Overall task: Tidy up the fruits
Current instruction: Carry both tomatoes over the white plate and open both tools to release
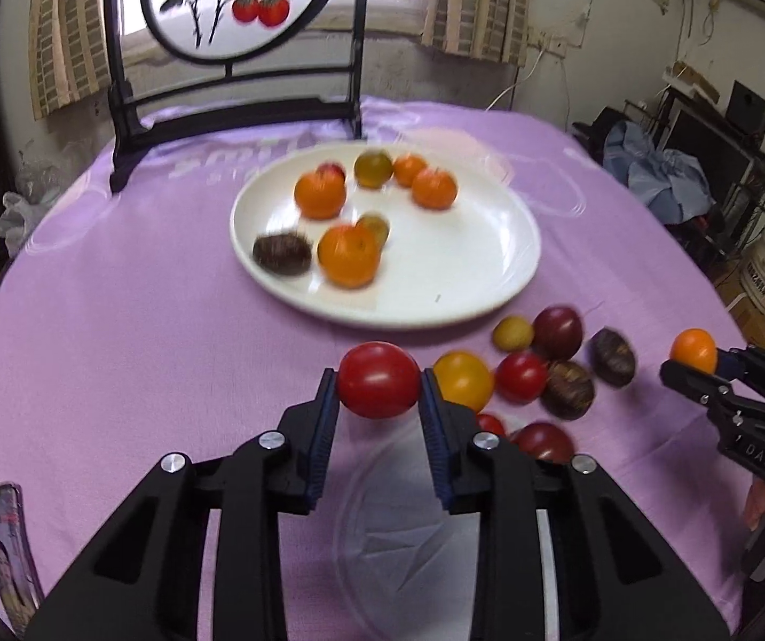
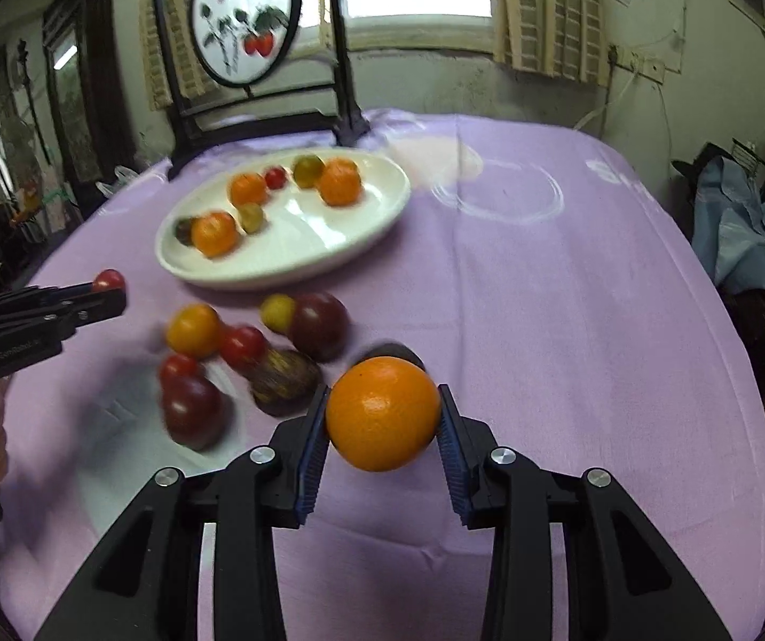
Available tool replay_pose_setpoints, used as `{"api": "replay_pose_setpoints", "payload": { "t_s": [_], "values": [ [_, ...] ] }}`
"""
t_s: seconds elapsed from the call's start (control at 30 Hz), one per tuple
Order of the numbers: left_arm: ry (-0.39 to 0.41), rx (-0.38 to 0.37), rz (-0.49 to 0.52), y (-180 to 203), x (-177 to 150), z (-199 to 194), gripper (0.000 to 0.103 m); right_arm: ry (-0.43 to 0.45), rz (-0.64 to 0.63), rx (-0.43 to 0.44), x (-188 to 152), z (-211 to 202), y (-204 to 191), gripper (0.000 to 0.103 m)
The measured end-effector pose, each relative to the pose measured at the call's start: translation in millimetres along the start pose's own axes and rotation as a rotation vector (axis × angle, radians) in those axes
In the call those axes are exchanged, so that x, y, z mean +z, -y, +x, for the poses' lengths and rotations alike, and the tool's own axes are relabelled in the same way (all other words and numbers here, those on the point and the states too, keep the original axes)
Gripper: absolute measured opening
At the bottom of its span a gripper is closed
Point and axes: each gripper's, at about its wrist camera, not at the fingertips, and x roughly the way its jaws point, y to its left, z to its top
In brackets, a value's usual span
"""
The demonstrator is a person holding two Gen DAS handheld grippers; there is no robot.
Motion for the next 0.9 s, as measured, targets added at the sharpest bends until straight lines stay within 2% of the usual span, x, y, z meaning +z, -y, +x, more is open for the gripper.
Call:
{"api": "replay_pose_setpoints", "payload": {
  "t_s": [0.1, 0.23, 0.43, 0.47, 0.6, 0.67, 0.73, 0.8, 0.9],
  "values": [
    [0.039, 0.005, 0.018, 9, 22, -8, 0.03, 0.047, -0.033, 0.038, 22, -8, -15, 0.039],
    [0.053, 0.006, 0.006, 16, 47, 4, 0.03, 0.095, -0.082, 0.067, 53, 1, -38, 0.039],
    [-0.015, 0.036, -0.023, 17, 66, 56, 0.03, 0.06, -0.102, 0.067, 78, 46, -57, 0.04],
    [-0.025, 0.049, -0.031, 15, 67, 64, 0.03, 0.052, -0.096, 0.045, 81, 55, -57, 0.039],
    [-0.07, 0.04, -0.065, 6, 72, 89, 0.03, 0.002, -0.06, 0.051, 84, 86, -48, 0.039],
    [-0.062, 0.046, -0.075, 5, 74, 95, 0.034, -0.01, -0.017, 0.088, 86, 97, -42, 0.04],
    [-0.048, 0.075, -0.085, 3, 77, 92, 0.057, -0.018, 0.055, 0.11, 89, 102, -31, 0.044],
    [-0.024, 0.074, -0.11, -2, 79, 86, 0.068, 0.0, 0.078, 0.128, 90, 96, -25, 0.055],
    [-0.002, 0.068, -0.119, -6, 79, 74, 0.069, 0.023, 0.058, 0.116, 88, 84, -24, 0.056]
  ]
}}
